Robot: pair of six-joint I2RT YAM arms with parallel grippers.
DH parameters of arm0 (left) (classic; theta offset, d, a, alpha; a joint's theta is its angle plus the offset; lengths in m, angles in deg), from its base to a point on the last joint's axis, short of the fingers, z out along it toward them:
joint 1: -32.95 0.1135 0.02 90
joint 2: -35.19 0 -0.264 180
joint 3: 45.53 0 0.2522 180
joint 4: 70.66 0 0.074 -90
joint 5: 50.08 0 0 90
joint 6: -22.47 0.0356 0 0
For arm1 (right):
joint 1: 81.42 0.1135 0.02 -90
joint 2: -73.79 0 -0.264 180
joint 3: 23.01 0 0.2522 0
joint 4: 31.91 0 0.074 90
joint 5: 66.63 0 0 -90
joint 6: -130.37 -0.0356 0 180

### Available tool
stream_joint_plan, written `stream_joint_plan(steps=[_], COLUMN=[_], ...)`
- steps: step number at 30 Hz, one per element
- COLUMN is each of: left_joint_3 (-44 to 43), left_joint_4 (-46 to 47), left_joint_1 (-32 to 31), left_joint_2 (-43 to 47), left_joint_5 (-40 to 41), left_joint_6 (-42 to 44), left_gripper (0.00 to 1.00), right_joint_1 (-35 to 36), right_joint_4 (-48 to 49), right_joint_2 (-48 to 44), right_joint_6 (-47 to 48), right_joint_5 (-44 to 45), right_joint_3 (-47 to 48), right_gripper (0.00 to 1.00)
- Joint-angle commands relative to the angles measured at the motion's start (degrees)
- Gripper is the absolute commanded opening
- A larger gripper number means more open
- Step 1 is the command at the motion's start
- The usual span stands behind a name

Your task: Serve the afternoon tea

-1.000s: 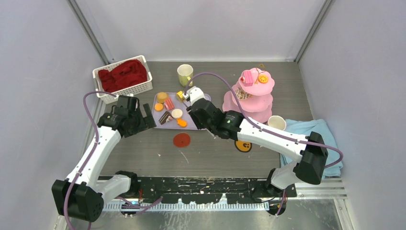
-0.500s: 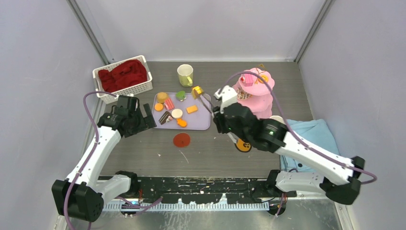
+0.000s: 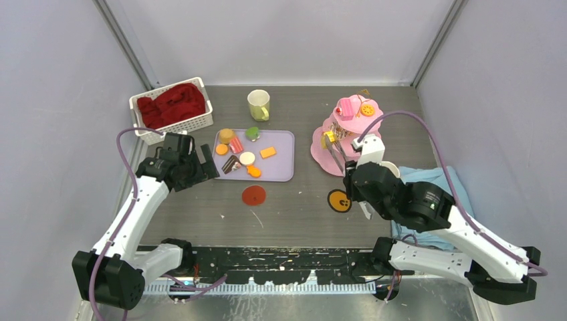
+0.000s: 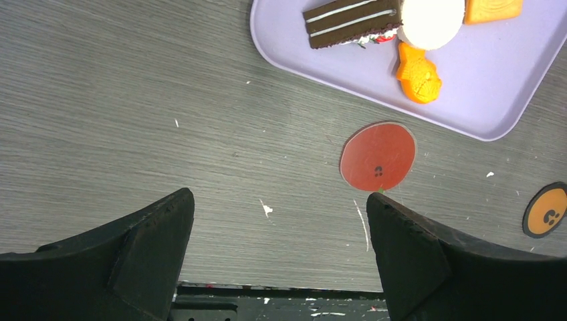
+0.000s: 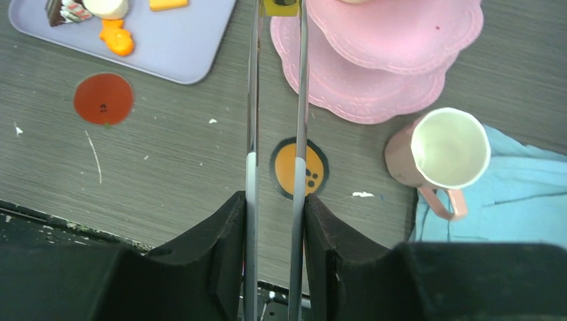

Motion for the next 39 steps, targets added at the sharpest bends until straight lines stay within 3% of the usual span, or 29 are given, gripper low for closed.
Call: stream_joint_plan(steps=[1, 20, 32, 39], left_joint_3=[-2.5, -2.5, -2.7, -2.4], left_joint_4=[1.4, 1.4, 1.4, 1.4], left_joint_1=[-0.2, -0.2, -0.2, -0.2], left_joint_2=[1.0, 0.6, -0.1, -0.2], left_joint_5=[-1.1, -1.6, -1.8, -1.3], left_joint_6=[-0.4, -0.4, -0.4, -0.2], left_gripper=[1.0, 1.0, 1.0, 1.0], right_joint_1=[0.3, 0.3, 0.3, 0.3], right_joint_4=[-3.2, -16.4, -9.3, -7.6], right_joint_2=[-2.3, -4.1, -0.9, 1.5], right_joint_6=[-4.0, -9.0, -0.8, 2.0], right_joint_5=[3.8, 12.6, 23.9, 25.6], right_joint_3=[3.6, 15.1, 14.1, 12.8], right_gripper=[0.01, 0.01, 0.01, 0.01])
